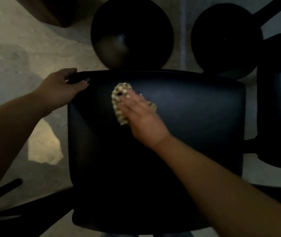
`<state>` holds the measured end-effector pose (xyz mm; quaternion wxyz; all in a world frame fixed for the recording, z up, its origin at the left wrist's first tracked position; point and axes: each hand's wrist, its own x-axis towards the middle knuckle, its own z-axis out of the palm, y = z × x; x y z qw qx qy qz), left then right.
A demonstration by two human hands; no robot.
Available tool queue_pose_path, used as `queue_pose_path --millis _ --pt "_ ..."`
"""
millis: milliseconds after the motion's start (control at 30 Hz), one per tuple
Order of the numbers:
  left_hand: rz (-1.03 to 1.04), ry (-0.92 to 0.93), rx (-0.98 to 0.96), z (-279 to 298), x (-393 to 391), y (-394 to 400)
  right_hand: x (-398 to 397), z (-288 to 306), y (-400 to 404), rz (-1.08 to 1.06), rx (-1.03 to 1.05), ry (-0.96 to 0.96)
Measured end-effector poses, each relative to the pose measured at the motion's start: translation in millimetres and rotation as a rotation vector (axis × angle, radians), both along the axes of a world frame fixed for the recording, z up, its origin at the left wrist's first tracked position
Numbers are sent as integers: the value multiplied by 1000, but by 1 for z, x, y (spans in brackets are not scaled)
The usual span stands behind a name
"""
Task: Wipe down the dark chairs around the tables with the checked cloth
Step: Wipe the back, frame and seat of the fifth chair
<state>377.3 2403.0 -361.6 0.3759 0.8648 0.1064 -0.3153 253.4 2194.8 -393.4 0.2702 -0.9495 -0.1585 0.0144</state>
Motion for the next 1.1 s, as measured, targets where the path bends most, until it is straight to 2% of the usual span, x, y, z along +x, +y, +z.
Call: queue_pose_path --millis 33,100,167,200,267,367,467,533,633,700,767,867,900,933,1033,1100 --pt "81 19 -36 -2 0 3 10 0 -15 -55 1 -24" --pt "198 48 -100 -3 2 7 31 -2 -37 -329 2 -39" --pt "289 73 -154 -6 6 9 41 -4 -29 -627 -43 -16" --pt "318 81 -165 -8 7 9 42 -5 -11 -707 -49 -8" --pt "354 87 -173 -9 7 11 33 -7 38 -643 15 -29" --pt "389 97 -186 -11 7 11 -1 -3 101 -205 107 18" --pt "413 105 -201 -10 9 13 -1 -7 88 129 41 25" --pt "419 113 -224 -11 10 15 23 -7 70 88 -18 -11" --pt "457 155 -290 -12 11 16 59 -4 71 -259 11 -3" --pt "501 195 -339 -9 10 15 62 -4 92 -352 19 6" --pt "529 208 -371 -4 8 14 49 -5 113 -182 19 15" --pt "528 202 -354 0 7 13 34 -7 109 271 -45 -49" --pt "509 195 -339 1 6 12 41 -7 96 307 -68 -59" --pt "482 186 -330 1 6 11 49 -6 84 241 -97 -30" --pt "355 164 -272 0 6 13 66 -9 53 -185 -89 -6" --pt "260 175 -219 5 6 12 51 -9 67 -316 -63 3"
